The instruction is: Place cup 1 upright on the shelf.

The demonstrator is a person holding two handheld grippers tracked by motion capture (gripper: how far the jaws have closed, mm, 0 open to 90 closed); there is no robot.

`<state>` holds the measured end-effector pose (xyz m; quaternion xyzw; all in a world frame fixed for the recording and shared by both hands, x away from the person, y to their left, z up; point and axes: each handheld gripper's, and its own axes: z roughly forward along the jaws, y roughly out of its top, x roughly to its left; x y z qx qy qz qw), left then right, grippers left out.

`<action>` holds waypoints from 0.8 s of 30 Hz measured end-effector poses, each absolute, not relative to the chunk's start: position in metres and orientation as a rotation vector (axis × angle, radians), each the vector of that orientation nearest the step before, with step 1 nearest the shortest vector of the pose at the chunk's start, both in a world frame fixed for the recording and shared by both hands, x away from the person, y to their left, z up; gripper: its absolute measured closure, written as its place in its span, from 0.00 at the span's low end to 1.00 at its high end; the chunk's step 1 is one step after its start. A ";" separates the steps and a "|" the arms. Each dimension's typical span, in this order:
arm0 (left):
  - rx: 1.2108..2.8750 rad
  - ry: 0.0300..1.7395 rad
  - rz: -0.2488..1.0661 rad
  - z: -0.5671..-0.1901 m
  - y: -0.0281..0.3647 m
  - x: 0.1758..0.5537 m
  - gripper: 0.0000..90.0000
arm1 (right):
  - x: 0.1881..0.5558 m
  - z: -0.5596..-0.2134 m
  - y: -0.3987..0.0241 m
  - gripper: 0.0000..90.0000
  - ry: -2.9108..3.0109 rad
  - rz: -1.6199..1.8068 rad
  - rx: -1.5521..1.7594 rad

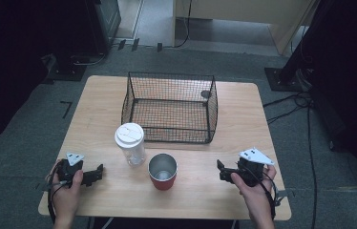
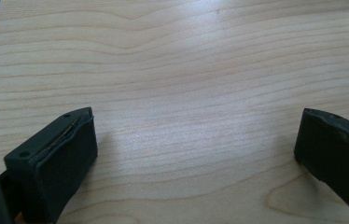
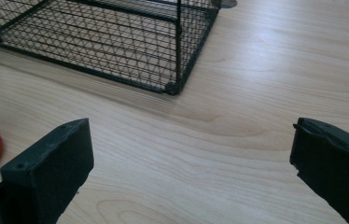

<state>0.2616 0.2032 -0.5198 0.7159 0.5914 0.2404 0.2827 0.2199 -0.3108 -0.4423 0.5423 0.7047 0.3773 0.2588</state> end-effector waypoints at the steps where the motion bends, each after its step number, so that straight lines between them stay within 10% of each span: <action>1: 1.917 1.584 0.644 -0.520 0.203 0.262 0.00 | 0.220 -0.442 -0.311 0.00 1.910 1.023 1.470; 24: 1.916 1.584 0.643 -0.520 0.203 0.262 0.00 | 0.214 -0.440 -0.267 0.00 2.027 1.122 1.362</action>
